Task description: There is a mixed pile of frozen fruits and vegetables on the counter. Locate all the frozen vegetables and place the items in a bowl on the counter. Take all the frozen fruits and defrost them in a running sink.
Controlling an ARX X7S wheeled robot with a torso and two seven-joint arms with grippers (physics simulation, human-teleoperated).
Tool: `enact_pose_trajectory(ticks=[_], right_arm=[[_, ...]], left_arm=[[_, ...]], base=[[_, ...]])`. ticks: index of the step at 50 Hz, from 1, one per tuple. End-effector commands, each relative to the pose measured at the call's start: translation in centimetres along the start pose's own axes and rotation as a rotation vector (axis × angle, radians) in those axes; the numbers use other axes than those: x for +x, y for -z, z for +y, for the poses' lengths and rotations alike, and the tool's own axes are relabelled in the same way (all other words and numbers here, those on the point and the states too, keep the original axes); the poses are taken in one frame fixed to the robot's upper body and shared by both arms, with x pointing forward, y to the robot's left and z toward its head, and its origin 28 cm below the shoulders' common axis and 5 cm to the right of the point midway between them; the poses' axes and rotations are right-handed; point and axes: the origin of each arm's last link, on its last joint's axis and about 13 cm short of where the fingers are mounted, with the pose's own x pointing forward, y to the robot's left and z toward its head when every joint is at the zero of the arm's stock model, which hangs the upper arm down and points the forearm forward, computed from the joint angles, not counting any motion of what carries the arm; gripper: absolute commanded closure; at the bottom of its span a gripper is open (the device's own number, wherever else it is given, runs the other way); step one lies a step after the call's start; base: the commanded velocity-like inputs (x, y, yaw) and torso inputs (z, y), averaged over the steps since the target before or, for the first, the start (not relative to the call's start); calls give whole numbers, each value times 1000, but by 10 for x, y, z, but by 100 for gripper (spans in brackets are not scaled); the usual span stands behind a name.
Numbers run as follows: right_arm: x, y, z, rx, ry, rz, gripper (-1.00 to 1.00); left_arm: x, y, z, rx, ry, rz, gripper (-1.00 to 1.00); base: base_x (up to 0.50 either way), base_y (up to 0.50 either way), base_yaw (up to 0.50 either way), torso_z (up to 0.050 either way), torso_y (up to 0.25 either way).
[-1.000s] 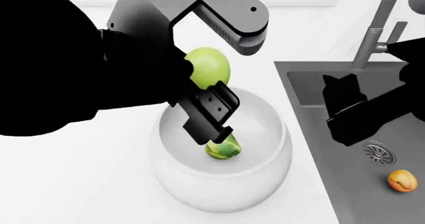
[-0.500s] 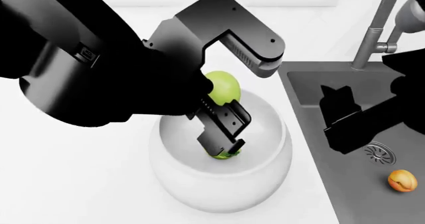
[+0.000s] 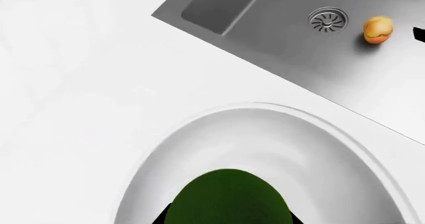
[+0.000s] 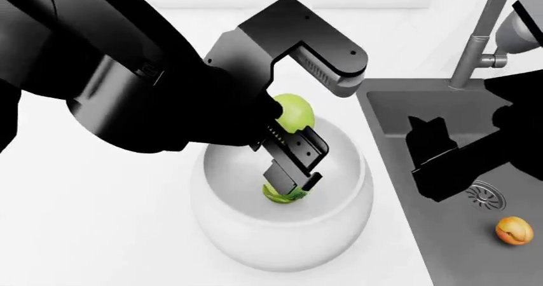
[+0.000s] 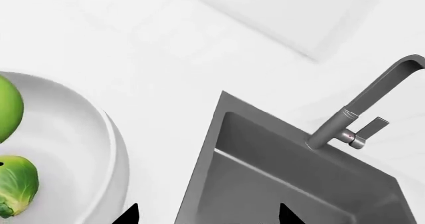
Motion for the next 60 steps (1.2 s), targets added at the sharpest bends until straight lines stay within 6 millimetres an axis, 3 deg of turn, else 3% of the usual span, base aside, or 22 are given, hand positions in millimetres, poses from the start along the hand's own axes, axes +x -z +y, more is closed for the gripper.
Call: enact_pose_trajectory(ticks=[1, 58, 59, 60], right_arm=[[3, 2, 0, 0, 0, 10, -100], [8, 8, 1, 5, -1, 29, -100], [8, 8, 1, 5, -1, 30, -100], [8, 8, 1, 5, -1, 30, -100]], left_arm=[[2, -2, -2, -19, 44, -9, 100], [5, 4, -6, -43, 84, 76, 100], [5, 4, -6, -42, 83, 77, -100], [5, 4, -6, -40, 82, 77, -100]], base=[[0, 0, 0, 0, 0], [0, 0, 0, 0, 0], [0, 0, 0, 0, 0], [0, 0, 0, 0, 0]])
